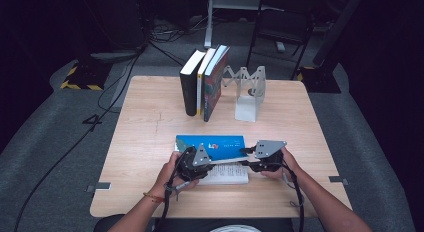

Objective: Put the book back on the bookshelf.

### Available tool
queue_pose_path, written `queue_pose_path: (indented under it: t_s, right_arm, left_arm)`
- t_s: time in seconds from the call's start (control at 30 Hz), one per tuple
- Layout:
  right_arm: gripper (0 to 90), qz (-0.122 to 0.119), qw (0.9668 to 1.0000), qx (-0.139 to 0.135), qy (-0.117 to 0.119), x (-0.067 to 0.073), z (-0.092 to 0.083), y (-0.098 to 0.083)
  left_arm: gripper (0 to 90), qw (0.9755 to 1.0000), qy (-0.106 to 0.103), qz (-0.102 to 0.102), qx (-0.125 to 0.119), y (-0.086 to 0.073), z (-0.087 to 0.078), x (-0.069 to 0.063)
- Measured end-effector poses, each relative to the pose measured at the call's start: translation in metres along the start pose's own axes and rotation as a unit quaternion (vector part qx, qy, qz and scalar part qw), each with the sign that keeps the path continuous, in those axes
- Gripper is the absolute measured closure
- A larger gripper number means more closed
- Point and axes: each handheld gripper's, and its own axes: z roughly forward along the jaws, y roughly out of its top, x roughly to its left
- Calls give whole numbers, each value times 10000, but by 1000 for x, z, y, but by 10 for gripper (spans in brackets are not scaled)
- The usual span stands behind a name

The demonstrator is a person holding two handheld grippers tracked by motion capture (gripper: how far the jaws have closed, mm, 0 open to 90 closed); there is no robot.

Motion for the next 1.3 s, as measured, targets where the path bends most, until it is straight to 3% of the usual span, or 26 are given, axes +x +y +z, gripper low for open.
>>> queue_pose_path:
  t_s: [0.13,0.2,0.27,0.33,0.4,0.53,0.6,0.63,0.73,0.8,0.9,0.97,1.03,1.07,1.1,1.2,1.3]
  right_arm:
    - [703,-136,9999,-17,-19,1,0,1]
    - [725,-232,9997,71,-67,6,-1,4]
    - [744,-328,9993,96,-125,10,-3,9]
    - [757,-403,9989,135,-179,16,-6,14]
    - [766,-449,9986,195,-202,19,-7,18]
    - [790,-559,9980,219,-174,25,-9,25]
    - [790,-521,9982,228,-190,25,-11,27]
    - [790,-521,9982,228,-190,25,-11,27]
    - [785,-481,9984,250,-155,23,-11,27]
    - [781,-496,9983,269,-146,23,-11,27]
    - [754,-388,9989,215,-164,22,-11,27]
    - [712,-148,9998,20,-130,17,-13,26]
    - [612,53,9996,-164,-233,12,-18,24]
    - [468,249,9991,-169,-308,6,-21,22]
    - [431,312,9988,-114,-361,3,-23,20]
    - [378,619,9966,-81,-531,-9,-31,4]
    - [360,1015,9935,50,-508,-21,-36,-15]
  left_arm:
    - [697,10000,-71,15,-7,1,-2,2]
    - [605,9997,-173,-125,-81,1,-2,2]
    - [534,10000,10,20,61,4,-1,-1]
    - [477,9999,63,56,120,5,1,-5]
    - [459,9992,334,62,199,8,3,-6]
    - [434,9990,417,95,146,16,6,-2]
    - [447,9985,448,205,217,19,8,-3]
    - [482,9985,448,205,217,19,8,-3]
    - [628,9984,185,386,379,17,11,-4]
    - [665,9980,224,455,377,16,13,-5]
    - [709,9984,209,443,299,13,15,-5]
    - [725,9988,230,402,149,12,14,-3]
    - [745,9991,293,316,1,11,13,-2]
    - [757,9992,280,290,-51,11,12,-1]
    - [761,9992,269,290,-89,11,12,0]
    - [773,9990,272,288,-203,11,10,1]
    - [777,9987,240,173,-412,11,5,5]
